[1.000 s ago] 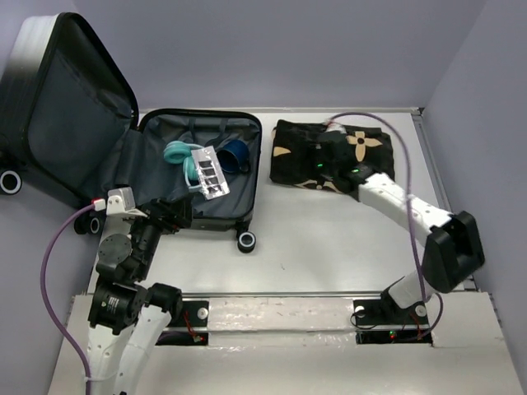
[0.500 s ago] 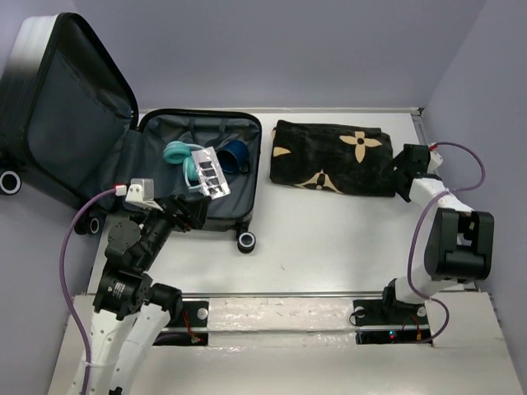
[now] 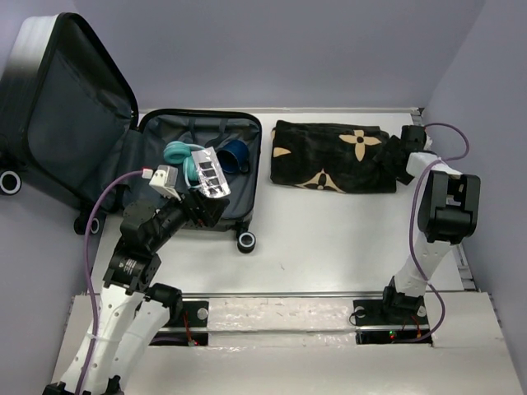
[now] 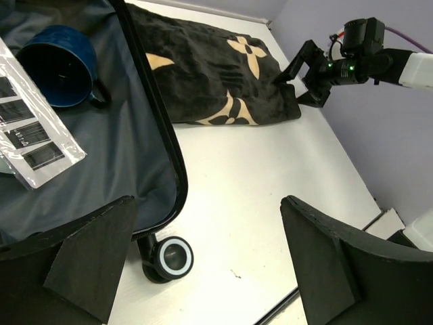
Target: Pack the luggage
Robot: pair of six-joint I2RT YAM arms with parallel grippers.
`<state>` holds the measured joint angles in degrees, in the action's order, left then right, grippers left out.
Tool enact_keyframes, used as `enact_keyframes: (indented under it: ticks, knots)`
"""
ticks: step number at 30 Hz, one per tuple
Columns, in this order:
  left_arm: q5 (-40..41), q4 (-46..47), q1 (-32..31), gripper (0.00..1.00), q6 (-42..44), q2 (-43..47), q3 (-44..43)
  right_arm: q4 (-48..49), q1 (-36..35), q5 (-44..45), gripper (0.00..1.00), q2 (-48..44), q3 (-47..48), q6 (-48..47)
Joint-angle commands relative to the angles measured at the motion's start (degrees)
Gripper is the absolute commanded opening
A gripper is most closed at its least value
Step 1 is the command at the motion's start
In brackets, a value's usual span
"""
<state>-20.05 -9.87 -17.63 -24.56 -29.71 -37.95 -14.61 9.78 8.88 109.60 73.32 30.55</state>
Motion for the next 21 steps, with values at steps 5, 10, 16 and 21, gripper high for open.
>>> enact_keyframes:
  ticks: [5,10,16,21]
  knots:
    - [-3.2,4.4,-0.5,0.99,-0.4,-4.7,-2.4,-7.9,0.3,-11.2,1.00,10.3,15.9,-11.4]
    - [-2.3,5.1,-1.4,0.99,-0.1,-8.9,-5.3,-15.3,0.3,-18.4,0.97,16.9,20.9,-11.7]
    - [1.6,6.4,-6.6,0.99,-0.2,-16.9,-9.5,-10.1,-1.1,-18.5,0.16,8.5,7.1,-9.9]
    - [6.5,5.7,-13.9,0.99,-0.5,-22.7,-13.5,0.4,1.5,-16.8,0.07,-5.4,-14.6,-2.7]
